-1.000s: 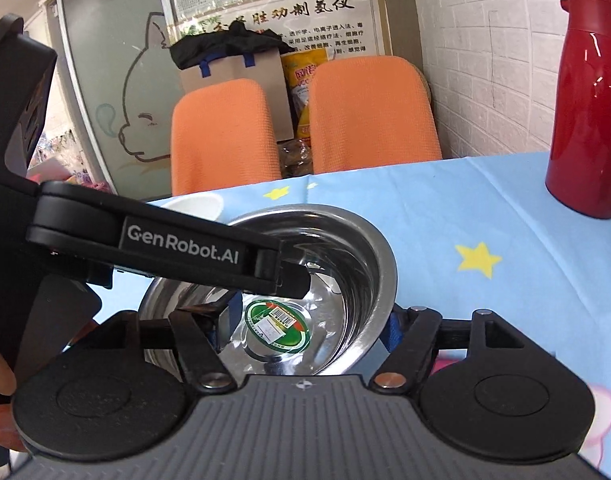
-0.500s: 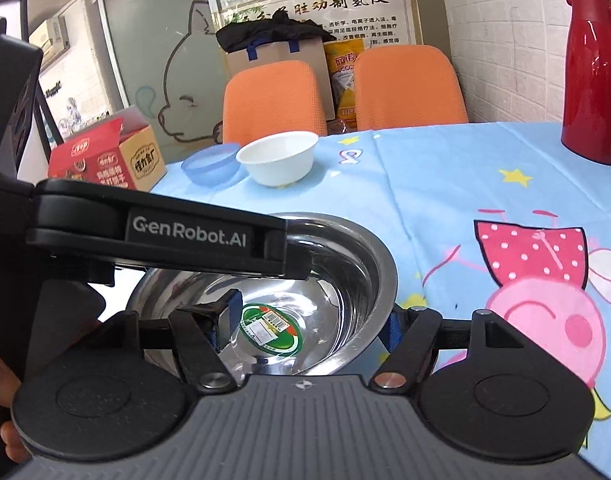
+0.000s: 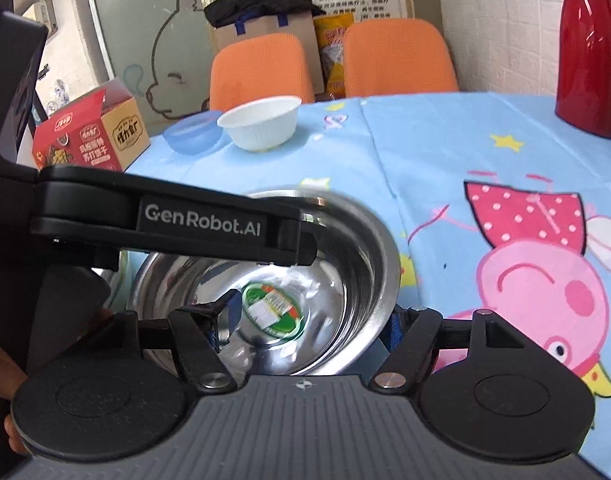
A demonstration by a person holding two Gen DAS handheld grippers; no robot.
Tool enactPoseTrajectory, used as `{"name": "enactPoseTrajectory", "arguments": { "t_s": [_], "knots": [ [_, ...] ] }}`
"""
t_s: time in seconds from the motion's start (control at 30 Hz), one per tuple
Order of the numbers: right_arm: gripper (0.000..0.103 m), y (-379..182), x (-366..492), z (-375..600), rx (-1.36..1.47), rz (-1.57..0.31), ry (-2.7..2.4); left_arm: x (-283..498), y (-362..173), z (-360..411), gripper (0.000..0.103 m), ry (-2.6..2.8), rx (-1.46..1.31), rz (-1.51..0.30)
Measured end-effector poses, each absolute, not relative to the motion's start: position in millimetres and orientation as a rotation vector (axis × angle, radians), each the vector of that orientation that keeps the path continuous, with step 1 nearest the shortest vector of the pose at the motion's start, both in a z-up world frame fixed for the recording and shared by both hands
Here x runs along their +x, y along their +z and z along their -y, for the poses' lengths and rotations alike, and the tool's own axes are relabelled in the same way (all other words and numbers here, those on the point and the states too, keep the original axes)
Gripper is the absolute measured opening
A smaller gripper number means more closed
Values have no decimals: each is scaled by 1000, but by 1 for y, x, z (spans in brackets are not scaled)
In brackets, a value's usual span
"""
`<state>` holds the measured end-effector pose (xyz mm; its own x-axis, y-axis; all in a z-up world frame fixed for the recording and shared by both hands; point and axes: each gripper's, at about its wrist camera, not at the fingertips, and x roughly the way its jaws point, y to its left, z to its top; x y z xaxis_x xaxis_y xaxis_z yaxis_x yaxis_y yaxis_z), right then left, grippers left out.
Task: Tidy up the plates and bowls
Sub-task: 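Carry the steel bowl onto the plate stack and release it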
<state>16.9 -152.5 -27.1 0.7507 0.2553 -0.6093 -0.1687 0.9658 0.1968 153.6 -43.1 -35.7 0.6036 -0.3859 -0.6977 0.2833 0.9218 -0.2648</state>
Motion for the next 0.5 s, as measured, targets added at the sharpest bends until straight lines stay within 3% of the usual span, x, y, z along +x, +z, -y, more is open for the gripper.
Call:
{"name": "enactPoseTrajectory", "arguments": {
  "t_s": [0.17, 0.5],
  "knots": [
    [103, -20, 8, 173, 202, -656, 212, 147, -18, 40, 93, -384, -142, -767],
    [103, -10, -13, 225, 354, -549, 40, 130, 2, 35, 93, -378, -143, -720]
  ]
}}
